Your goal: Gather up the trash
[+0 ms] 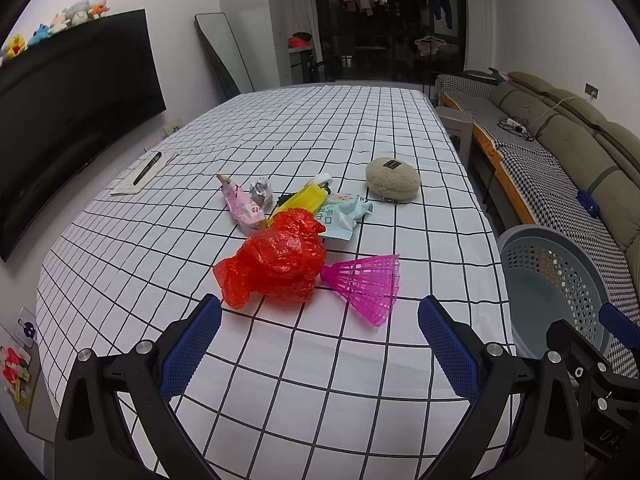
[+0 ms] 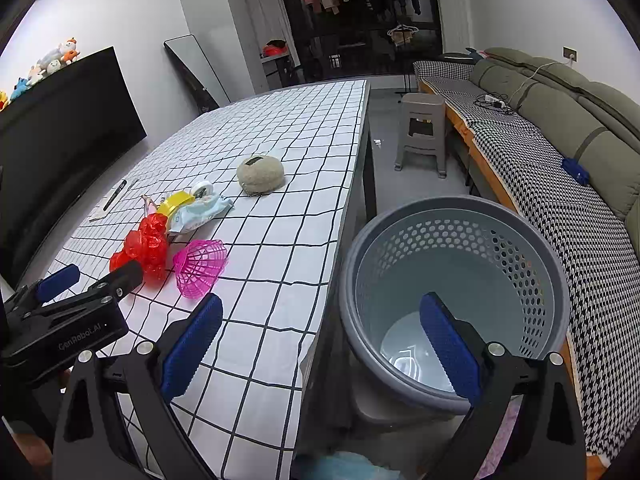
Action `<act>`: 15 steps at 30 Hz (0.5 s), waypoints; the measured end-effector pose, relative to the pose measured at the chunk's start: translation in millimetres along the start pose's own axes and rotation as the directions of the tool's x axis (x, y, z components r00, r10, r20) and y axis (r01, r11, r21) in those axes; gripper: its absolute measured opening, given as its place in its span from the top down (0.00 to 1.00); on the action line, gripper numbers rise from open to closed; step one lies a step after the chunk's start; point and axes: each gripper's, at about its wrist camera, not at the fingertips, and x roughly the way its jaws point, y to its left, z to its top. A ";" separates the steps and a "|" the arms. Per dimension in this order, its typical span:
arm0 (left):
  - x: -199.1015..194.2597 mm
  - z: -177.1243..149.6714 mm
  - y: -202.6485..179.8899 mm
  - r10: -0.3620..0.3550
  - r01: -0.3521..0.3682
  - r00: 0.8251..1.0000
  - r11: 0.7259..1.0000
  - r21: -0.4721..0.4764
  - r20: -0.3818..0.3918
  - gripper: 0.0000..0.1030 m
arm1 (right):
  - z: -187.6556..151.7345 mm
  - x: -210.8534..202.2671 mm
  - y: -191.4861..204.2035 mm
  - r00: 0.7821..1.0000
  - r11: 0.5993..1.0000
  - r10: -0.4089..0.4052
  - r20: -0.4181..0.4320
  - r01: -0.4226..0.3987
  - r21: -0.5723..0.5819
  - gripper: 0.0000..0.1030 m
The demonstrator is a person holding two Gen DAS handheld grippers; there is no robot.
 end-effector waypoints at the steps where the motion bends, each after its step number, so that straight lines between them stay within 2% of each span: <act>1: 0.0 0.0 0.0 0.000 0.000 1.000 1.000 0.000 0.000 0.06 | -0.3 0.2 0.1 1.000 1.000 0.000 -0.001 0.000 0.000 0.08; 15: 0.9 -1.9 4.4 0.004 -0.004 1.000 1.000 -0.008 -0.002 0.06 | -2.8 7.5 4.3 1.000 1.000 0.019 -0.022 -0.019 -0.007 0.08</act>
